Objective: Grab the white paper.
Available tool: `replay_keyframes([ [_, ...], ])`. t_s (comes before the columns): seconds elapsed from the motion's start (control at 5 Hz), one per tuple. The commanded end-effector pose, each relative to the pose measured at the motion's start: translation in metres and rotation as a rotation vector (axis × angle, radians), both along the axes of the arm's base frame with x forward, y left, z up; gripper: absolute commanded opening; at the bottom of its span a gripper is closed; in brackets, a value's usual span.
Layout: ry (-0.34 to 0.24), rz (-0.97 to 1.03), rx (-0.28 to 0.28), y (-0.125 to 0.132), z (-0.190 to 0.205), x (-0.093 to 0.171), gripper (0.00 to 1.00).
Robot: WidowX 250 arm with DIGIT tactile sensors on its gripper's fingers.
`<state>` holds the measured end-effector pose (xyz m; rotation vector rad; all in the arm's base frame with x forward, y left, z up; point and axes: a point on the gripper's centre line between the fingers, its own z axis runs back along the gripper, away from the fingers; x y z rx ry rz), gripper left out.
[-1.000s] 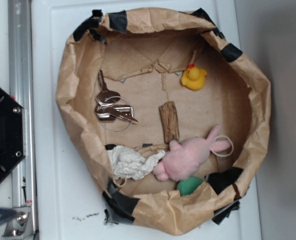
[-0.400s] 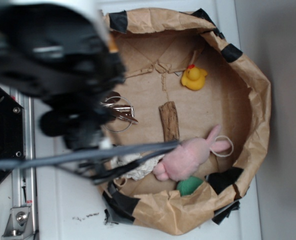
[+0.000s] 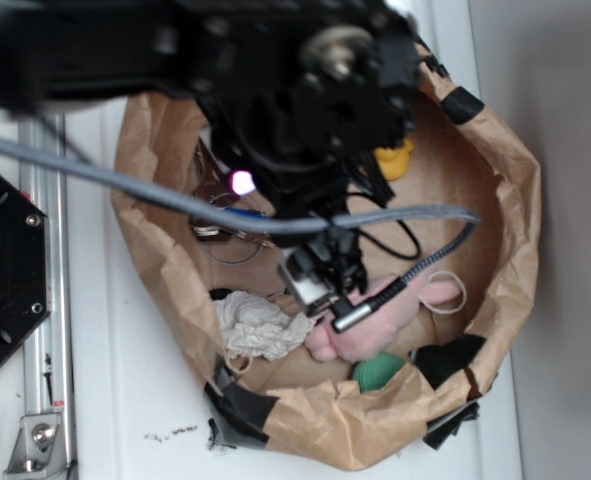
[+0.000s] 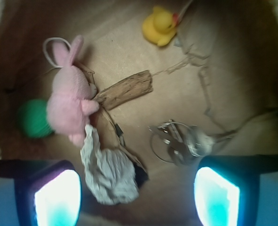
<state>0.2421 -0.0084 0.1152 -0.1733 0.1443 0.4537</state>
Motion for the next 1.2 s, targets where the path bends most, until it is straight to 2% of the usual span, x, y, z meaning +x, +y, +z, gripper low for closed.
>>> replay_keyframes([
  [0.0, 0.084, -0.072, -0.132, -0.034, -0.026, -0.017, 1.0],
  [0.4, 0.025, -0.153, -0.131, -0.063, -0.063, -0.02, 1.0],
  [0.6, -0.051, -0.164, -0.181, -0.084, -0.074, -0.021, 1.0],
  [0.8, 0.008, -0.141, -0.211, -0.091, -0.081, -0.026, 0.03],
  [1.0, 0.038, -0.133, -0.234, -0.092, -0.073, -0.028, 0.0],
])
